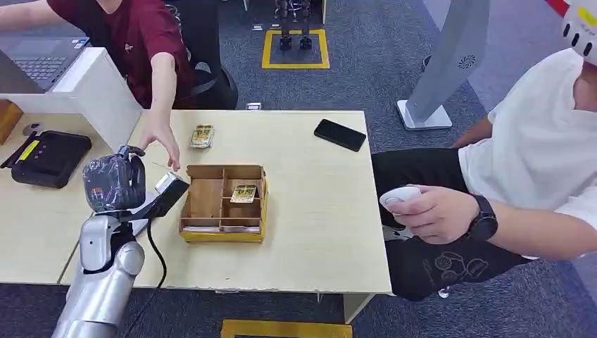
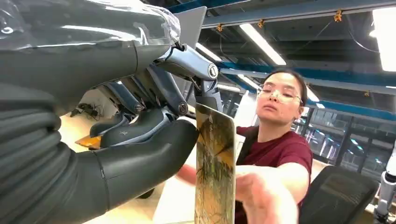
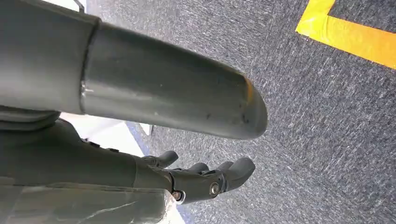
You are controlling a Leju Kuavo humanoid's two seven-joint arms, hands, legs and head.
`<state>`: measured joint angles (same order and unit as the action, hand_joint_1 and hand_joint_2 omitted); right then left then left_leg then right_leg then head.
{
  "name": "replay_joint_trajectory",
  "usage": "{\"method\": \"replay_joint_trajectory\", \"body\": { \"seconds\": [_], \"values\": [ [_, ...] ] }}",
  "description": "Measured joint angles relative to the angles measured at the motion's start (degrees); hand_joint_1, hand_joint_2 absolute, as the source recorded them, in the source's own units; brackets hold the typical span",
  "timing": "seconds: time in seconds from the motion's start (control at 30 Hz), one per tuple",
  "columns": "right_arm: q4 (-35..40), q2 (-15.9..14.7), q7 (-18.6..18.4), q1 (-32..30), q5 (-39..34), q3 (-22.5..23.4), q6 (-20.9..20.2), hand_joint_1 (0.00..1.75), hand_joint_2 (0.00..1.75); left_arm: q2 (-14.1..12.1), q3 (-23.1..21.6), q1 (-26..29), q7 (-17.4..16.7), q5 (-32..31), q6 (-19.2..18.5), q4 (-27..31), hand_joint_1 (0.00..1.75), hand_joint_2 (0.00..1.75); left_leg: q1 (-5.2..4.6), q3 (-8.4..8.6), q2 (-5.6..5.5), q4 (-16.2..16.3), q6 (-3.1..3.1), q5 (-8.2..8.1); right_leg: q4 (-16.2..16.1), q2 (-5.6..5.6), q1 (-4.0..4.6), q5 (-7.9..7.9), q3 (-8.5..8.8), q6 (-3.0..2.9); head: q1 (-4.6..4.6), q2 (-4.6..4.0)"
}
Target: Pass the card to the sensor for recognition and then transmit it.
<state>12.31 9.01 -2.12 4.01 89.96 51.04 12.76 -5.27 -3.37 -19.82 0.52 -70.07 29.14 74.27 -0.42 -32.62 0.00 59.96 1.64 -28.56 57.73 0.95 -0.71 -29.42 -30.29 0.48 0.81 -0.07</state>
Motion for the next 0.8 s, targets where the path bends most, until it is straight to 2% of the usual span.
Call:
{"method": "replay_joint_trajectory", "body": {
  "seconds": [0.8],
  "values": [
    [0.0,0.0,0.0,0.0,0.0,0.0,0.0,0.0,0.0,0.0,0.0,-0.1,0.0,0.0,0.0,-0.2,1.75,1.75,0.0,-0.01,0.0,0.0,0.0,0.0,0.0,0.0,0.0,0.0,-0.01,0.0,0.0,0.0]
  ]
}}
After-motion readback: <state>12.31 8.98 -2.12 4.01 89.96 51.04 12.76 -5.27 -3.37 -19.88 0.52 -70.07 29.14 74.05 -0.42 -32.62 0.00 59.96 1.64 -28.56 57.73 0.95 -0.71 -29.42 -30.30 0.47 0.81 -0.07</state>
